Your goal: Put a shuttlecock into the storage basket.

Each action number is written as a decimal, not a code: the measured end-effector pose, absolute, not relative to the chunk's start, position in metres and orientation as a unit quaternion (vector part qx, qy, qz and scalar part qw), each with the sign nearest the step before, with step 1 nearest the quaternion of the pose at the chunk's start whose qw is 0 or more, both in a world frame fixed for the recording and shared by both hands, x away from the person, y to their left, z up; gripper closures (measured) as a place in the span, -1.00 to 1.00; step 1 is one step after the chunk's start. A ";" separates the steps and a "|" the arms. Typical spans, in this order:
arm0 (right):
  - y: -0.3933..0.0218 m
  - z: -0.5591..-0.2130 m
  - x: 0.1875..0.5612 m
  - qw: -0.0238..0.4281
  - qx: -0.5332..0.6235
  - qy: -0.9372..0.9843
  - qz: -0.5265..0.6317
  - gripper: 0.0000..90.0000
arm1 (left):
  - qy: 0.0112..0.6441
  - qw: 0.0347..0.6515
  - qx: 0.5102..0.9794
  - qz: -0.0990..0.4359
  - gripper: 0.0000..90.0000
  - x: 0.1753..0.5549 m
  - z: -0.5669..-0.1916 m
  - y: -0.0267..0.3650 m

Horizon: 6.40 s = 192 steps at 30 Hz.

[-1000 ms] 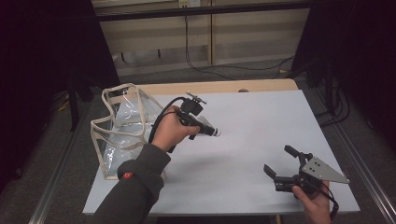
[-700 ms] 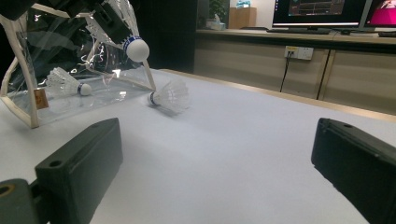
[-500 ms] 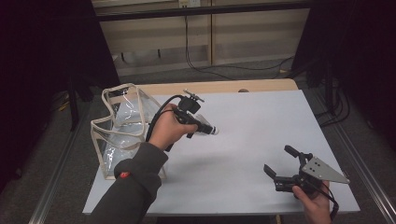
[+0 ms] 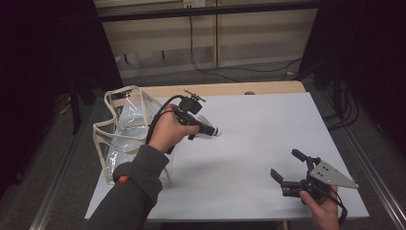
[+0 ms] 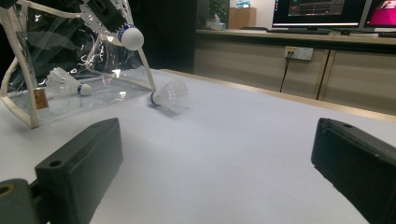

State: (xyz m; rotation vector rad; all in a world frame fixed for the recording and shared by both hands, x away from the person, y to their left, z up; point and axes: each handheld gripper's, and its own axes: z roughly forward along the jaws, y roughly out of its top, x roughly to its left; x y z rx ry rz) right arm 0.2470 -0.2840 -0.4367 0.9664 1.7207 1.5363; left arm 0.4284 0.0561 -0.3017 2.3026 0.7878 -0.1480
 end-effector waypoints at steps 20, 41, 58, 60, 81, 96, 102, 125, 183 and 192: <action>-0.284 -0.437 0.247 0.315 0.365 0.653 0.584 -0.96 | 0.309 0.342 0.885 -0.059 0.90 0.428 -0.292 0.062; -0.284 -0.436 0.247 0.315 0.365 0.653 0.584 -0.96 | 0.308 0.334 0.889 -0.054 0.91 0.429 -0.281 0.069; -0.284 -0.436 0.247 0.315 0.365 0.653 0.584 -0.96 | 0.311 0.332 0.889 -0.046 0.91 0.430 -0.273 0.076; -0.284 -0.436 0.247 0.314 0.367 0.652 0.585 -0.96 | 0.316 0.335 0.886 -0.045 0.91 0.430 -0.271 0.077; -0.284 -0.436 0.247 0.315 0.366 0.652 0.585 -0.96 | 0.316 0.335 0.887 -0.042 0.91 0.430 -0.259 0.085; -0.284 -0.436 0.247 0.315 0.366 0.652 0.585 -0.96 | 0.314 0.334 0.888 -0.033 0.91 0.432 -0.252 0.095; -0.283 -0.436 0.247 0.314 0.366 0.652 0.585 -0.96 | 0.316 0.334 0.887 -0.032 0.91 0.431 -0.250 0.097; -0.283 -0.436 0.247 0.315 0.366 0.651 0.585 -0.96 | 0.316 0.331 0.889 -0.028 0.91 0.431 -0.245 0.101; -0.283 -0.436 0.247 0.315 0.364 0.651 0.586 -0.96 | 0.342 0.338 0.877 -0.008 0.91 0.432 -0.222 0.135; -0.283 -0.436 0.247 0.314 0.366 0.651 0.586 -0.96 | 0.348 0.339 0.874 -0.003 0.91 0.433 -0.216 0.143</action>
